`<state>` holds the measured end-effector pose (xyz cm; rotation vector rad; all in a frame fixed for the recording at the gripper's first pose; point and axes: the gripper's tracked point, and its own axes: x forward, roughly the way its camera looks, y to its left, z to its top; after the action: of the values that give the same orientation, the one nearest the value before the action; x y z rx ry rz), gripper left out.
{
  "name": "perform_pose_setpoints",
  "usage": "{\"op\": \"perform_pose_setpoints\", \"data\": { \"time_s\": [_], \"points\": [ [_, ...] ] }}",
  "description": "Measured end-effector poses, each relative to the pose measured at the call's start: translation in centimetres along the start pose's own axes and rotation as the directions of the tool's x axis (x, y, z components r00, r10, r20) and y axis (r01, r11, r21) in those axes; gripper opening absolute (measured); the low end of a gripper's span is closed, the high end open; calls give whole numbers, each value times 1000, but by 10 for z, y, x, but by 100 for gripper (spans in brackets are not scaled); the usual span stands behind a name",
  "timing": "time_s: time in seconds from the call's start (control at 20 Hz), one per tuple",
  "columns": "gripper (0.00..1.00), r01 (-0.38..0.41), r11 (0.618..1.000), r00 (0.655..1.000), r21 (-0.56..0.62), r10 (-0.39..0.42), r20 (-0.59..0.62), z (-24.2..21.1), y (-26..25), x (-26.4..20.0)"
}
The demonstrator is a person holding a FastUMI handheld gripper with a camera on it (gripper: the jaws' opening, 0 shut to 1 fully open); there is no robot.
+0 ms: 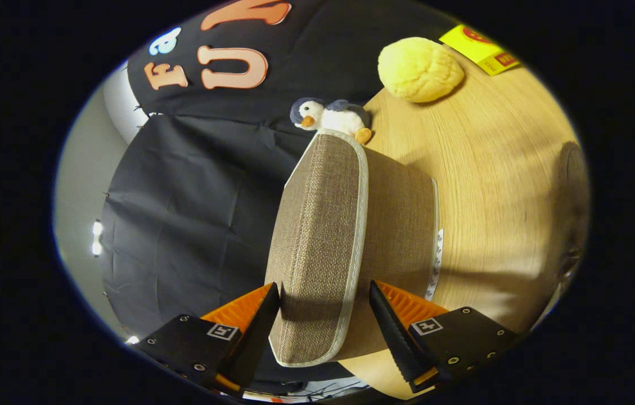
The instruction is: Open the storage box then place both shoes into the box .Put the left shoe in first, then the right shoe, with the right side of both shoes facing outward in a uniform manner.
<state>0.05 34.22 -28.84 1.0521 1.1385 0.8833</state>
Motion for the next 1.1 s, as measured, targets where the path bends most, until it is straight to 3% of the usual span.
{"op": "perform_pose_setpoints", "data": {
  "time_s": [0.2,0.3,0.35,0.6,0.65,0.75,0.85,1.1],
  "points": [
    [91,-14,1000,1000,14,14,10,2,2,-5],
    [81,-39,999,998,12,38,52,10,8,-11],
    [69,-42,999,997,13,41,63,12,11,-11],
    [56,-52,999,989,12,50,136,26,17,-30],
    [38,-85,996,984,16,81,158,32,24,-31],
    [27,-193,980,963,37,182,201,42,60,-43],
    [17,-228,974,950,6,221,221,46,81,-46],
    [15,-282,958,937,-55,287,199,41,131,-46]
  ]
}}
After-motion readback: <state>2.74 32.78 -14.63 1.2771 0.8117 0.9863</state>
